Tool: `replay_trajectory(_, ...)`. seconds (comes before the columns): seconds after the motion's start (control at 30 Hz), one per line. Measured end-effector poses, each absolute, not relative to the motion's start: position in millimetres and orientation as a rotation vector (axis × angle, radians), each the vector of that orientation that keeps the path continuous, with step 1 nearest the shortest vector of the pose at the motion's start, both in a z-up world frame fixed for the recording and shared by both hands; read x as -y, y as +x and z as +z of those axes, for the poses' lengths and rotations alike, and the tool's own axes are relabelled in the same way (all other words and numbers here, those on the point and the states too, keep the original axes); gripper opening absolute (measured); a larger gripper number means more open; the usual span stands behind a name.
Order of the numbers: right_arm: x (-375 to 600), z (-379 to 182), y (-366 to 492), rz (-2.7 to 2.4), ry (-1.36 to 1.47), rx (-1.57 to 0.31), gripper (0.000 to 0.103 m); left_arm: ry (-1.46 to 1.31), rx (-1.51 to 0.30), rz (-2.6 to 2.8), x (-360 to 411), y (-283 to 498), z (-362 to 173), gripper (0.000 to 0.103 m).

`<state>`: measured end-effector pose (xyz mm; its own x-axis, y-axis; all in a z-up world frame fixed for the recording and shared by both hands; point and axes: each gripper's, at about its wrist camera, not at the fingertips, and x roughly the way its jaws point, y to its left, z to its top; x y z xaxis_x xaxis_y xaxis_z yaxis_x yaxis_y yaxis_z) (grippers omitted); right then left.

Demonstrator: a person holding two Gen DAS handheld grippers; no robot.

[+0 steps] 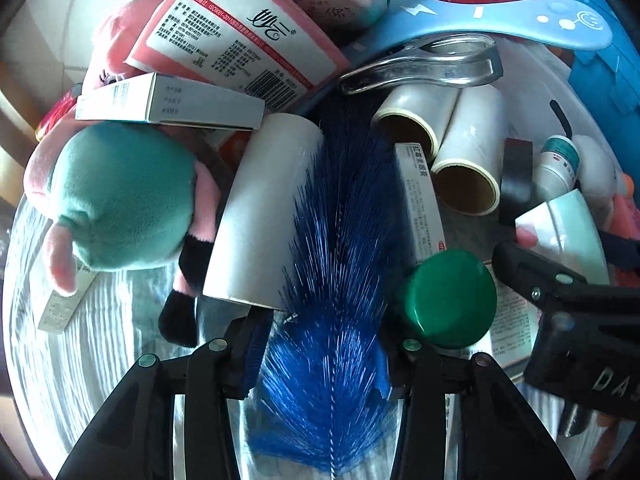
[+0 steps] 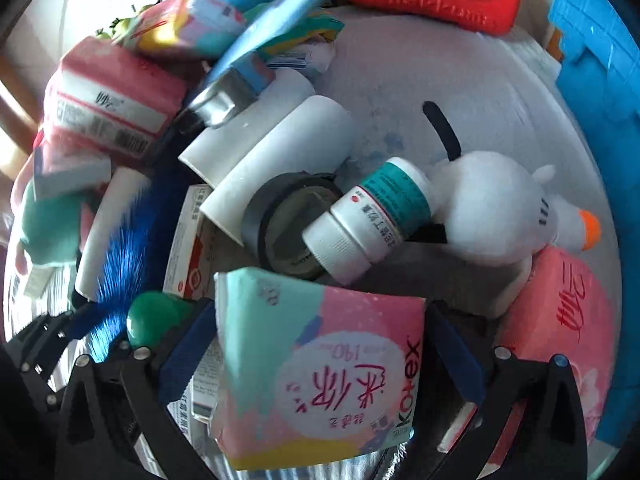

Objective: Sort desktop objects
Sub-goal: 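Close the left tool on the duster handle while the right tool grips the Kotex pack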

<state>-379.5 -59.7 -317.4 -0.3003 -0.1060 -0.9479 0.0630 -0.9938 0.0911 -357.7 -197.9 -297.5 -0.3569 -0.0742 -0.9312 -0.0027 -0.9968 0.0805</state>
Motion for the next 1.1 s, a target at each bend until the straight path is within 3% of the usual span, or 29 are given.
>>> replay_trajectory(0.1,58,-303,-371,-2.396,1.731,0.192,0.103,1.763,0.080,-2.548,203,-357,-294,0.051)
replay_trajectory(0.23,56,-321,-362,-2.359,1.816,0.155,0.103,1.772,0.047,-2.544,210,-356,-289,0.060)
replay_trajectory(0.33,48,-321,-355,-2.373,1.813,0.191,0.103,1.778,0.026,-2.540,214,-356,-287,0.062)
replay_trajectory(0.57,50,-316,-342,-2.385,1.793,0.211,0.103,1.789,0.050,-2.538,204,-345,-275,0.034)
replay_trajectory(0.6,53,-316,-340,-2.393,1.793,0.183,0.101,1.786,0.056,-2.537,203,-343,-273,0.028)
replay_trajectory(0.63,56,-315,-336,-2.389,1.783,0.192,0.091,1.788,0.056,-2.536,202,-340,-272,0.019)
replay_trajectory(0.67,57,-312,-332,-2.385,1.773,0.214,0.083,1.790,0.049,-2.539,202,-338,-270,0.018)
replay_trajectory(1.1,60,-260,-284,-2.459,1.629,0.182,0.082,1.654,0.034,-2.606,206,-281,-205,0.016)
